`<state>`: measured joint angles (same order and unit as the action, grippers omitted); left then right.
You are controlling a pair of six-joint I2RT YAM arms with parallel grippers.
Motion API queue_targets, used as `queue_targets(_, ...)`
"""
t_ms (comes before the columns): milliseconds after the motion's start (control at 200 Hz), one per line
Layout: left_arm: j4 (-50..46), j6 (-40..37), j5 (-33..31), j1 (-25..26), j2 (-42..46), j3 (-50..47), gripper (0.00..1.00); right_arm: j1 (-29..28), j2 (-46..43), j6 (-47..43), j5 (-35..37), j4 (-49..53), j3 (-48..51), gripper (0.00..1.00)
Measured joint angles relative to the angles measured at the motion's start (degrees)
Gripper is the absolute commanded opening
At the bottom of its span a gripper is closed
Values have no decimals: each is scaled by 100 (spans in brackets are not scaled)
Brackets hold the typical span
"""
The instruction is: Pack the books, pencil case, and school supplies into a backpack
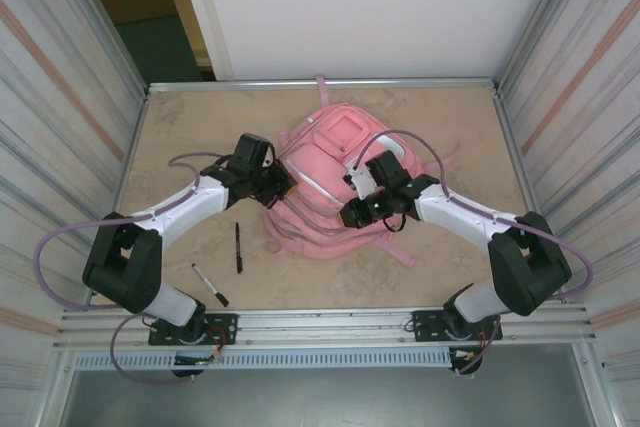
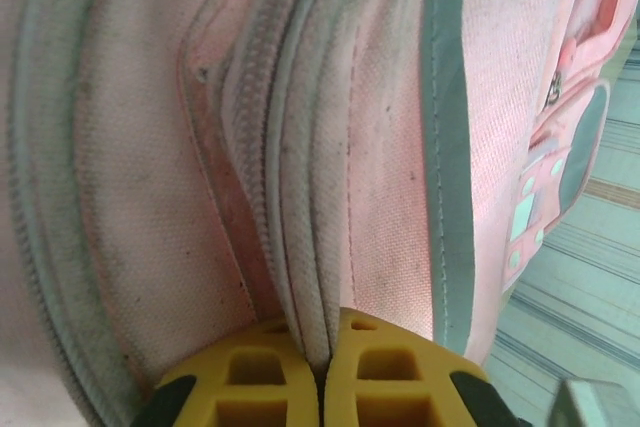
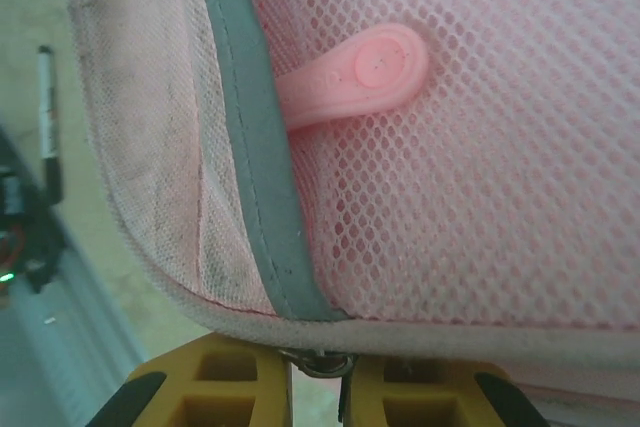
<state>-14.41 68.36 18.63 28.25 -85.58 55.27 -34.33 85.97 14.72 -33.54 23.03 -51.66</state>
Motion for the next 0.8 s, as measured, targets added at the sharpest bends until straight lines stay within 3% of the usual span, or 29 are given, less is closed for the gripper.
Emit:
queue_targets(145, 190, 13, -17, 42, -2, -114, 0, -107, 398, 221, -601, -33, 0, 26)
queue_targets(210, 286, 50, -55, 81, -7, -173, 0, -219, 444, 350, -612, -142, 22, 38)
queue_targets(251, 319, 68, -70, 81, -24, -188, 0, -284, 439, 428, -590, -262, 66, 40)
queue_targets(356, 407, 98, -72, 83, -61, -243, 0, -509, 304, 608, -129, -533, 227, 45)
queue_targets(476, 472, 160, -61, 116, -68, -280, 0, -986, -197, 739, 1110, -503, 332, 49)
queue_targets(742, 540, 223, -24, 125, -68, -319, 0, -1902, -522, 1429, 3257, -428, 358, 20)
queue_targets(802, 573, 229, -28, 133, -68, -334, 0, -2026, -470, 1582, 3569, -417, 358, 17)
